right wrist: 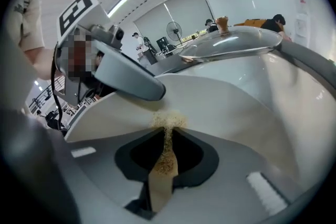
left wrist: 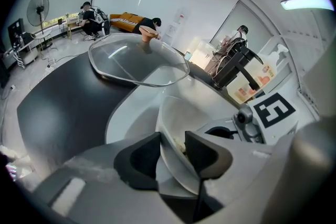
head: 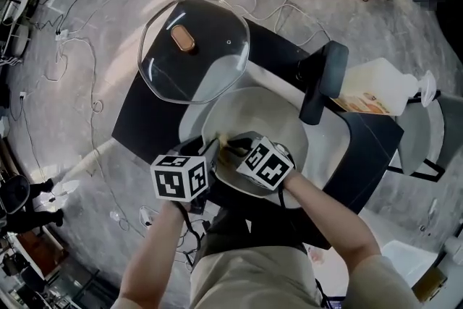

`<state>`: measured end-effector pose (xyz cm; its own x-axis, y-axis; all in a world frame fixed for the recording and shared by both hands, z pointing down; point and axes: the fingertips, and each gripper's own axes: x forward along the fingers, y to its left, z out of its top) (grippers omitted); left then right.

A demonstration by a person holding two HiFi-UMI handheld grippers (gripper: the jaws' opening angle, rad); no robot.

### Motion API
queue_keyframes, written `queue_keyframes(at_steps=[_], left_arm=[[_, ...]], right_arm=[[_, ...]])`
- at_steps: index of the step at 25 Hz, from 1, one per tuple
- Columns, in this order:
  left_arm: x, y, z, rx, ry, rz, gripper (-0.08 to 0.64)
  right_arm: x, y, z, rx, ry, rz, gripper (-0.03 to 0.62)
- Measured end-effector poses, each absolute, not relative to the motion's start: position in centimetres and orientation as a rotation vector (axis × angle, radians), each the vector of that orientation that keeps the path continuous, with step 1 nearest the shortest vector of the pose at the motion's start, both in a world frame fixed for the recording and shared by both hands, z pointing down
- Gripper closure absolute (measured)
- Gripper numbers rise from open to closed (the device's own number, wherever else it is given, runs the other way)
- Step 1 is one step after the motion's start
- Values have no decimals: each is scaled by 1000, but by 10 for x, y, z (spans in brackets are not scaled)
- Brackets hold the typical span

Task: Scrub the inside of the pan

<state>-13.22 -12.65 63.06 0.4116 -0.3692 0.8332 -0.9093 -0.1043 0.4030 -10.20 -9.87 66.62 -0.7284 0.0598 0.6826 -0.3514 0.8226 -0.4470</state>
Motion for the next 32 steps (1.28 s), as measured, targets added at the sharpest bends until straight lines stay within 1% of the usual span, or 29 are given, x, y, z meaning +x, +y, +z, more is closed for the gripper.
queue_keyframes(at_steps=[6,12,20,26,32], left_arm=[[-131,-126,630,1687,-1134,708,403],[-131,-127,630,1698,-1130,731,403],[-132,-127,631,1704,-1111,732,399],[-133,-126,631,1711,-1109,747,397],[-132,-126,632,1698,-1107,779,396]], right_arm=[[-111,-140,675,366,-2312,629,537],[-96,-176,692,510,-2266,509,535],[-59,-206,712,610,-2203,399,526],[-6,-214,727,702,-1987,341,526],[34,-195,734,602,-1783,242,528]])
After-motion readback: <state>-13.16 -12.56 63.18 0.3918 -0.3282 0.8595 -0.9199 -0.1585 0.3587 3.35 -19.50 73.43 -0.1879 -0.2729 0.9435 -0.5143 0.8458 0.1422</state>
